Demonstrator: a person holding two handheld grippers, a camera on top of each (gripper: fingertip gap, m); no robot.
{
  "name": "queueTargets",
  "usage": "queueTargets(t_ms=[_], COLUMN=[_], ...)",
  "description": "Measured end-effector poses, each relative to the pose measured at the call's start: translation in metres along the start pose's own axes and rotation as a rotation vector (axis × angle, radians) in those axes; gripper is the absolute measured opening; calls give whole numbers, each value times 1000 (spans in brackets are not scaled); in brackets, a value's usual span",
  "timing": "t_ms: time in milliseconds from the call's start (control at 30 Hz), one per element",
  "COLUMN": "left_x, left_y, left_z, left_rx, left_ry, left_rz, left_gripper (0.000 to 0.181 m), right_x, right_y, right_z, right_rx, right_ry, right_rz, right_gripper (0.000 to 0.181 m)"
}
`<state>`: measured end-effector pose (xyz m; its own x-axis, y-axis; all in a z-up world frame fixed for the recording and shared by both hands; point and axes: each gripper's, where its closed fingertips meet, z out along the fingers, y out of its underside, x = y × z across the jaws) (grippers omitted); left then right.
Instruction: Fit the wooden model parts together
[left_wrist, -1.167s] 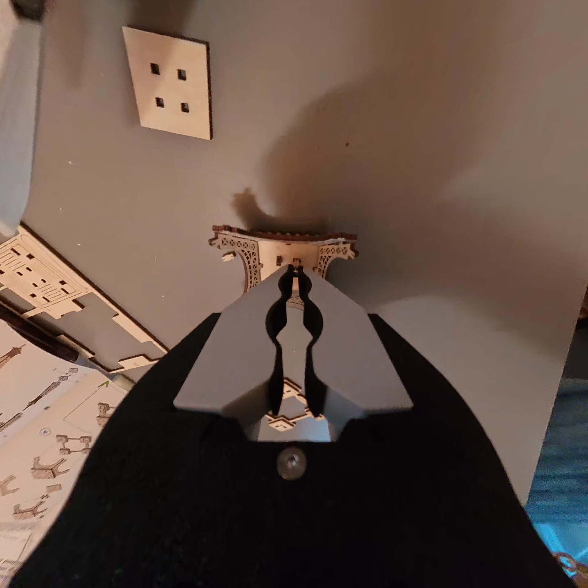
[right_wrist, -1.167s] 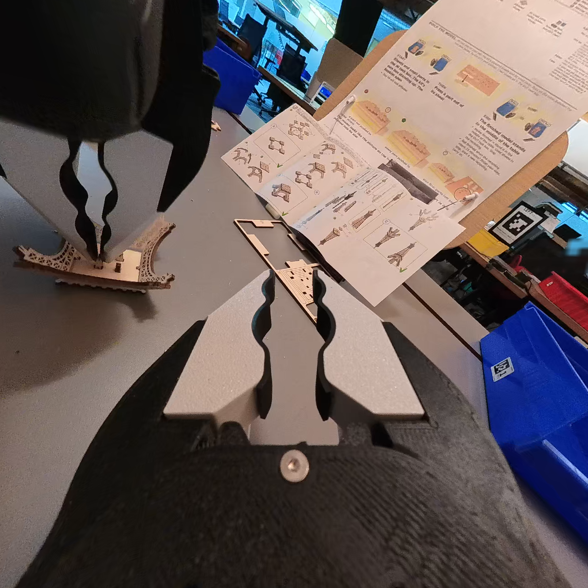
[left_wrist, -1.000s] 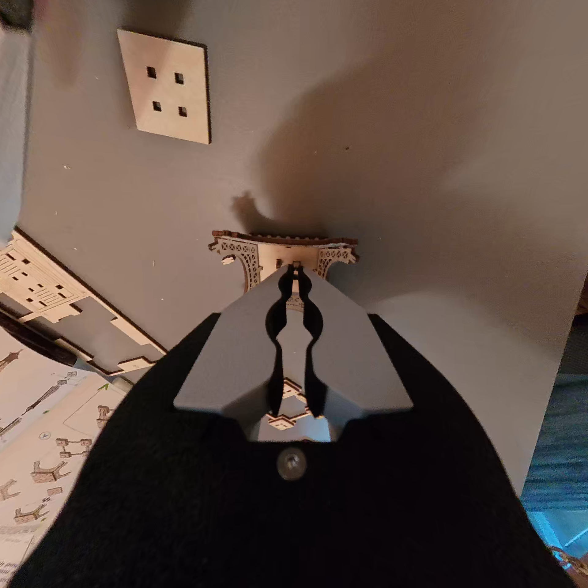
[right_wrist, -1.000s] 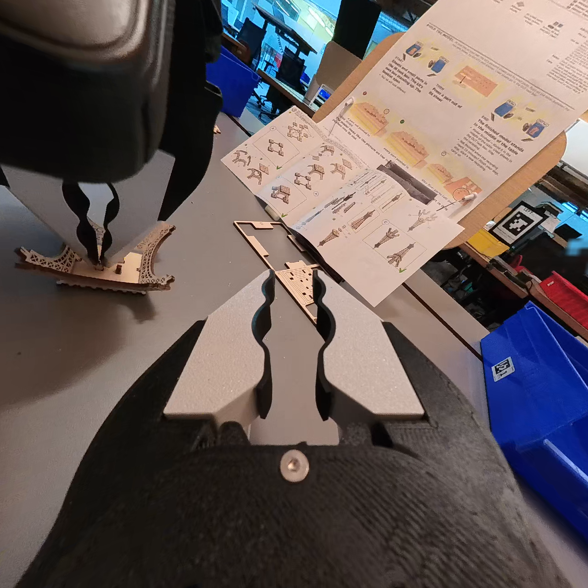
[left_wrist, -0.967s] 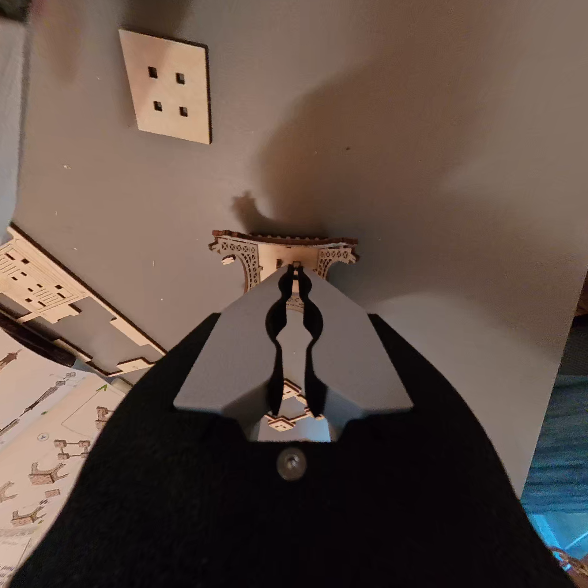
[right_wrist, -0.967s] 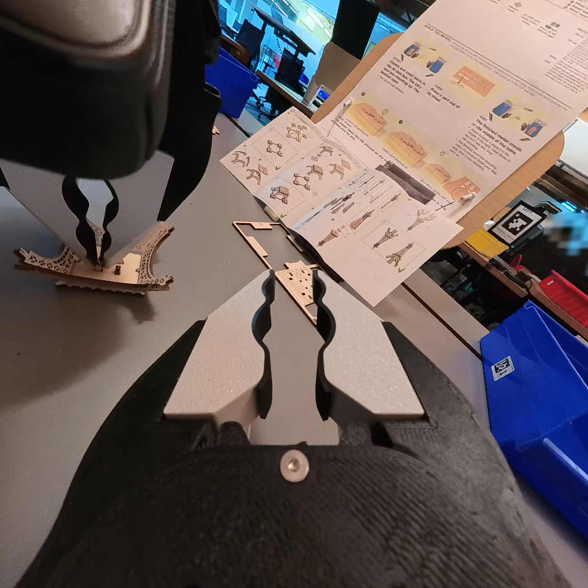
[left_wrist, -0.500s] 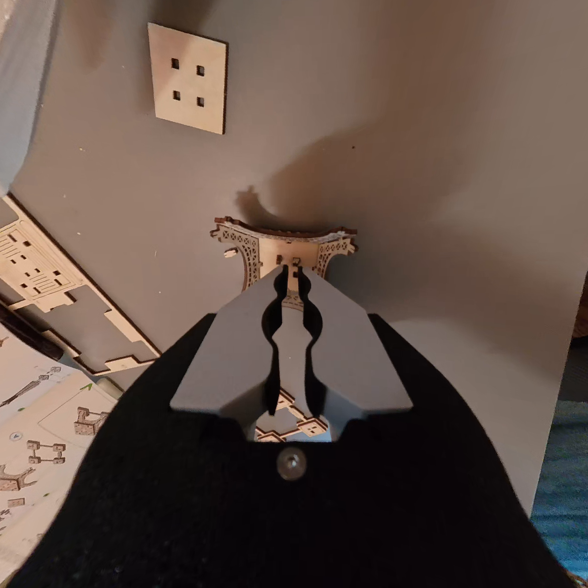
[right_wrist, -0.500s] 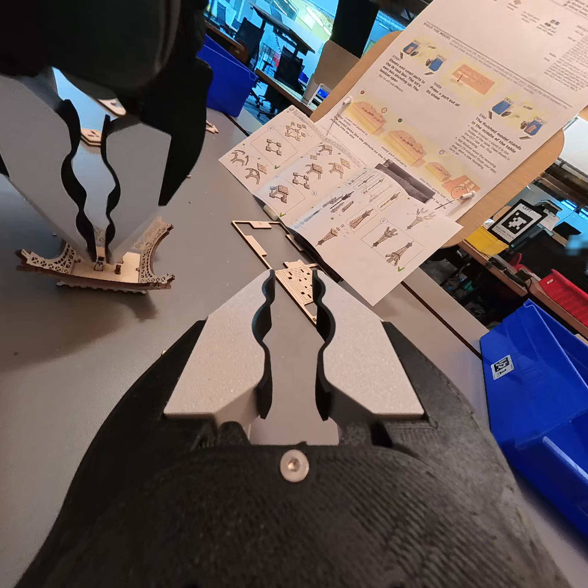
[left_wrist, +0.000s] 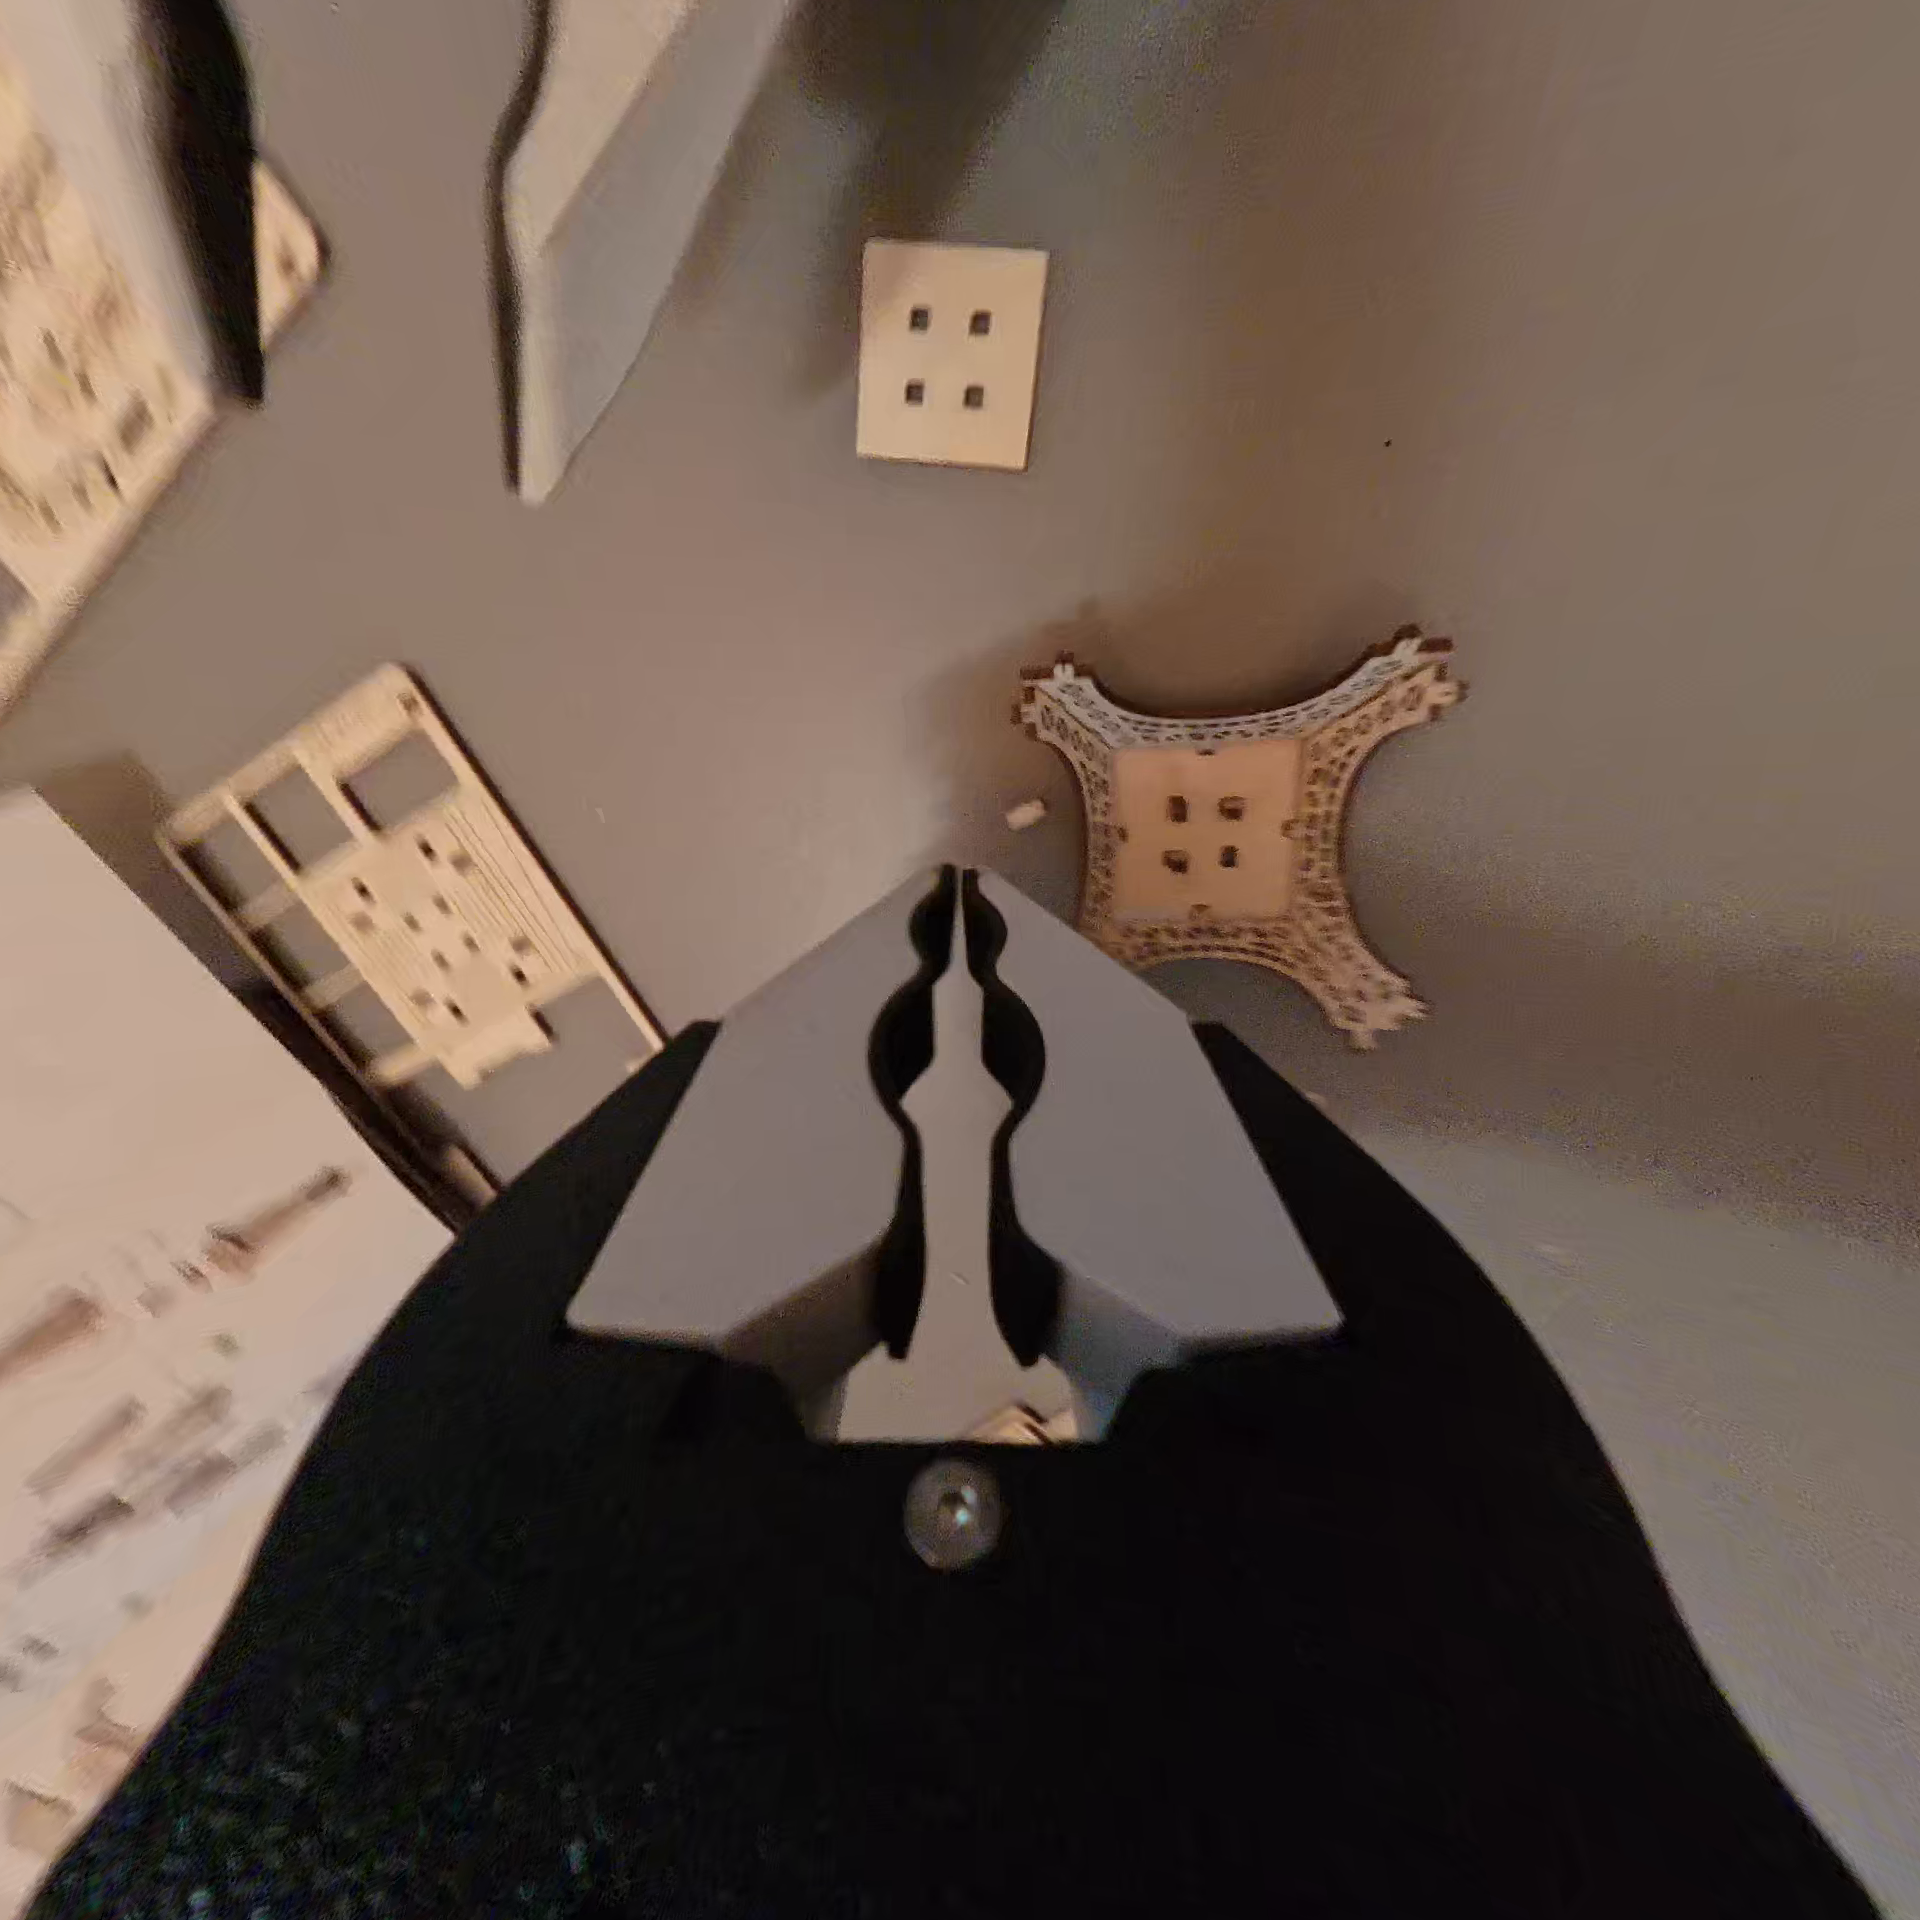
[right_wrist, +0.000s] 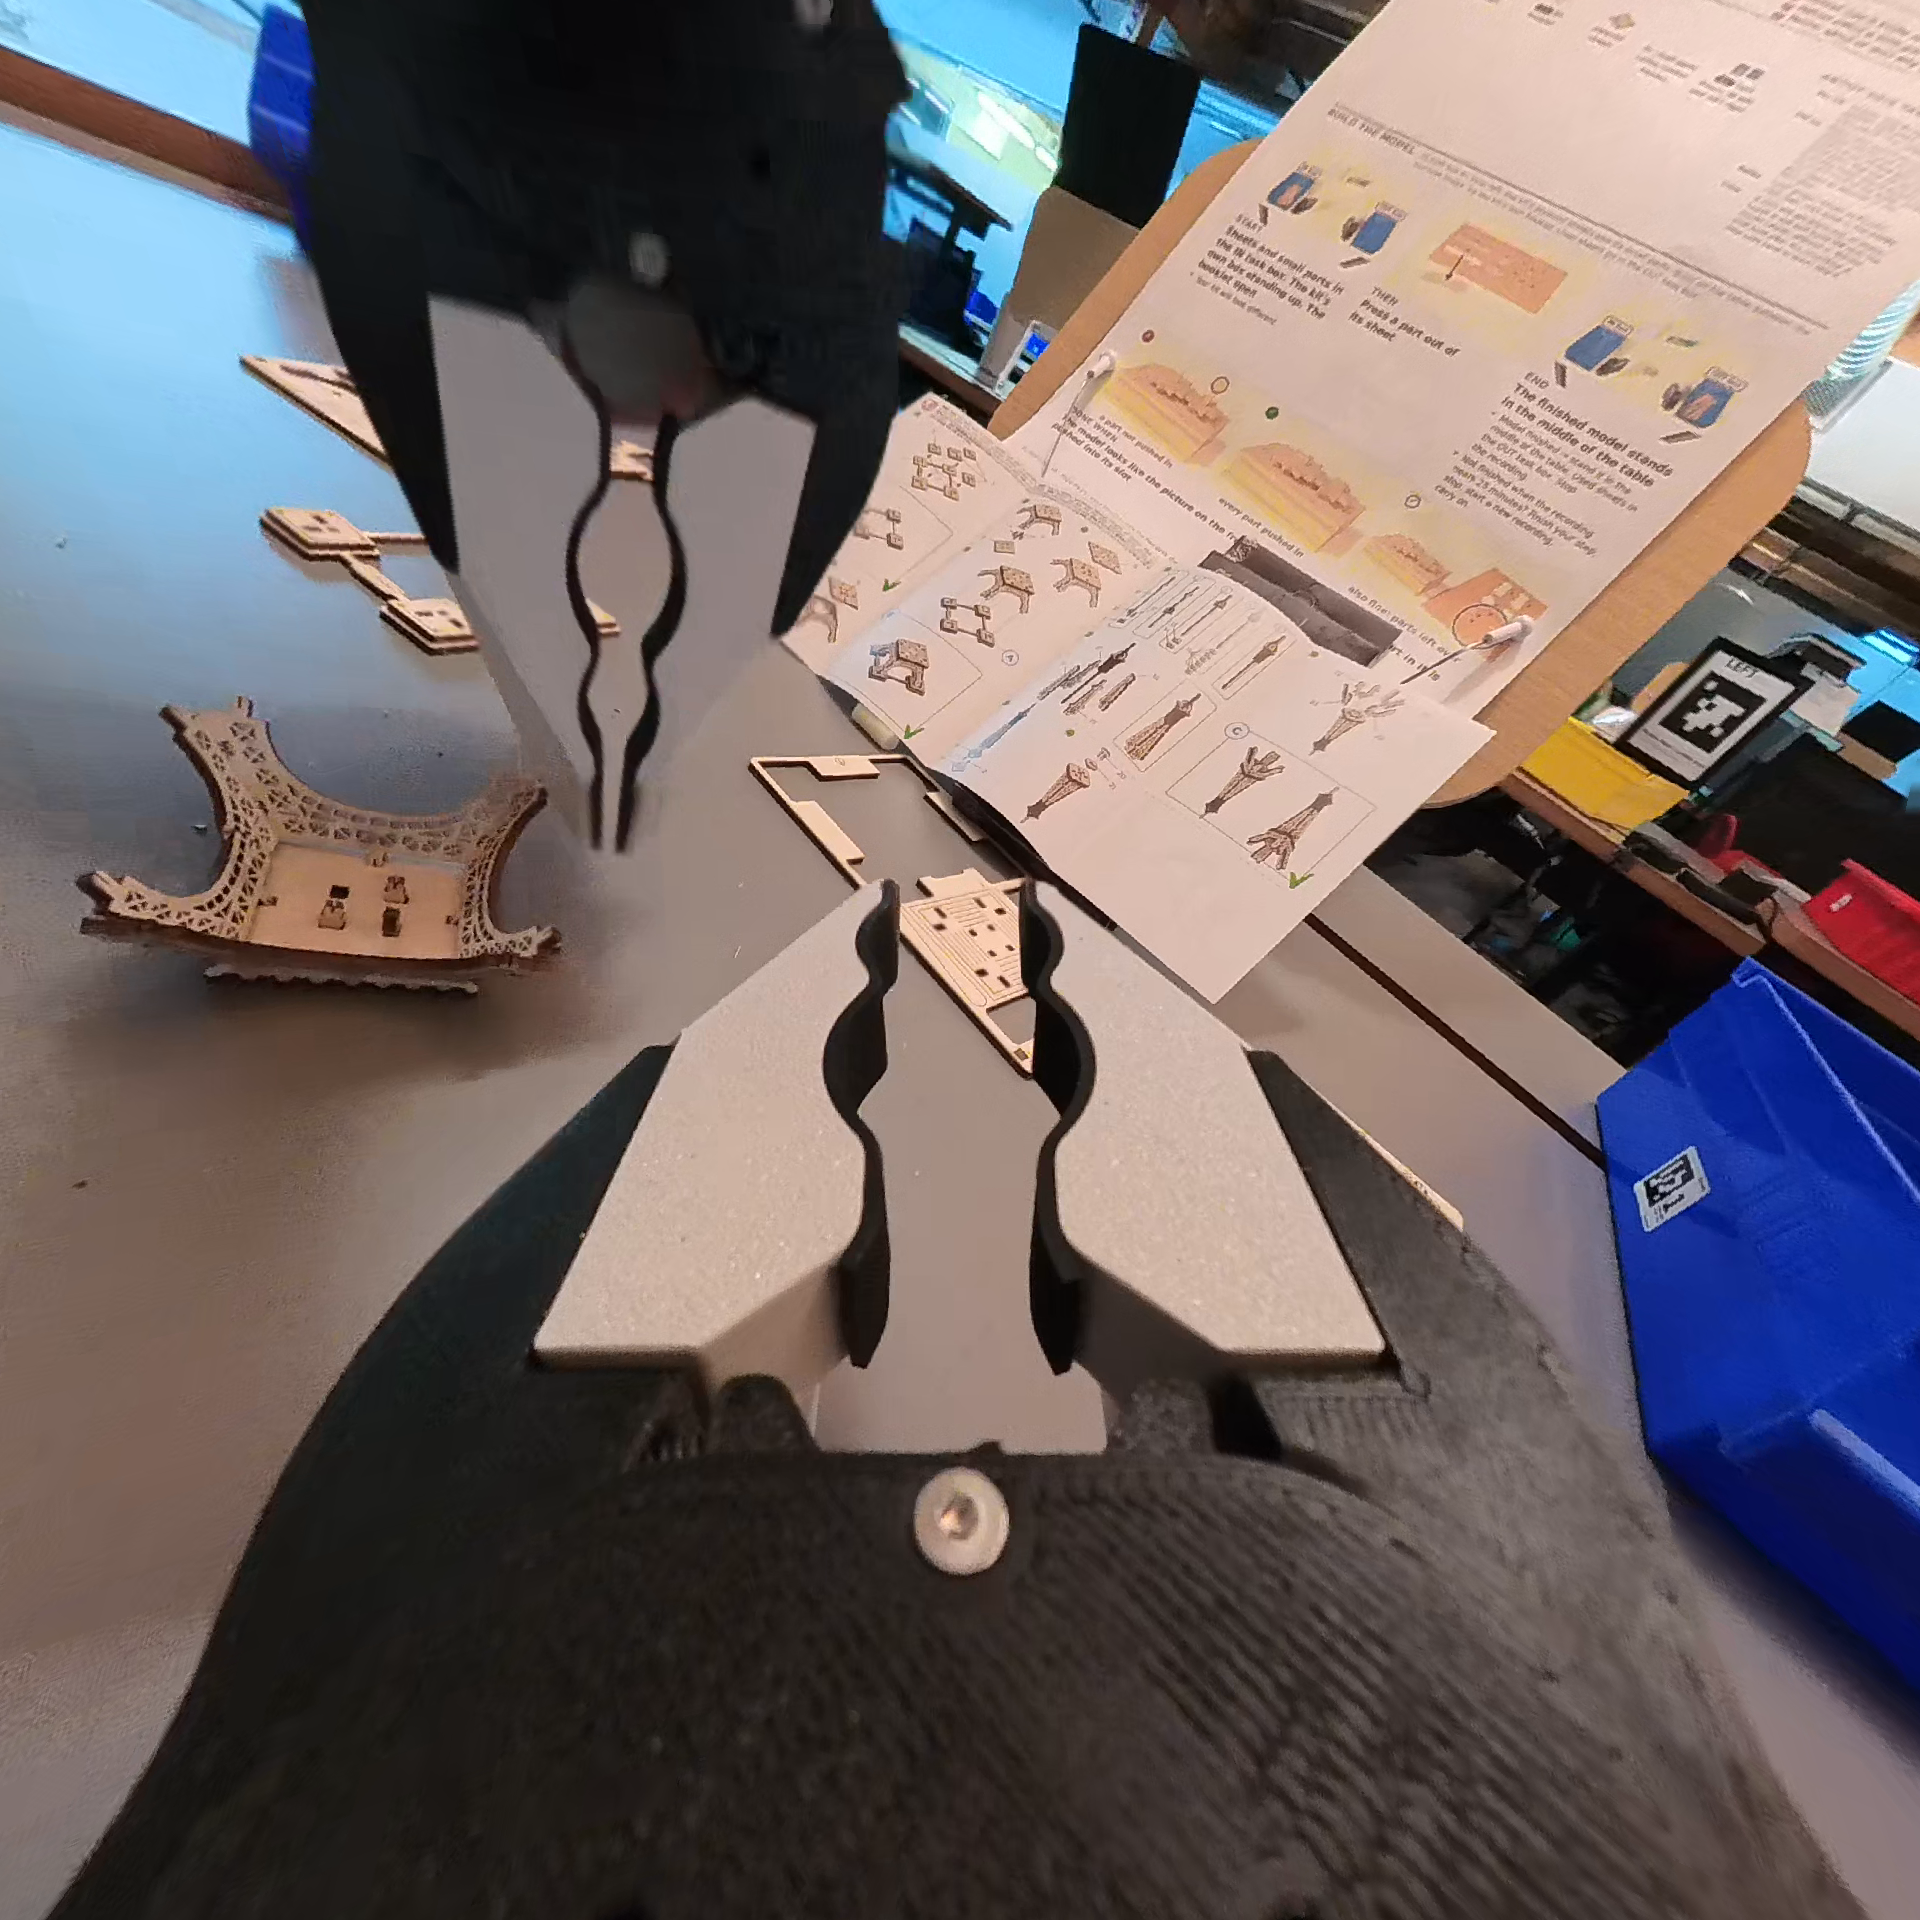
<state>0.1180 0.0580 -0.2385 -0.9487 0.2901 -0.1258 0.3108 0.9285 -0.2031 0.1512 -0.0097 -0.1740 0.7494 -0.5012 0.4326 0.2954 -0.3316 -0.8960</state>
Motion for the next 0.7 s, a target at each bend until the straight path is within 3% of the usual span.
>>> queueTargets(t_ms=[33, 200, 367, 700], left_x=[-4, 0, 0, 13], left_y=[-4, -7, 4, -4], left_z=[4, 8, 11, 18], left_rx=[41, 124, 102, 138], left_ry=[-20, 115, 182, 248], left_rz=[59, 58, 45, 215], left_gripper=[0, 8, 21, 5], right_x=[1, 2, 3, 6], right_y=[-1, -1, -3, -6], right_z=[-1, -1, -3, -6], right_rx=[5, 13, 28, 58], right_ry=[-1, -7, -24, -59], right_rz=[6, 32, 59, 125], right_gripper=[21, 20, 22, 23])
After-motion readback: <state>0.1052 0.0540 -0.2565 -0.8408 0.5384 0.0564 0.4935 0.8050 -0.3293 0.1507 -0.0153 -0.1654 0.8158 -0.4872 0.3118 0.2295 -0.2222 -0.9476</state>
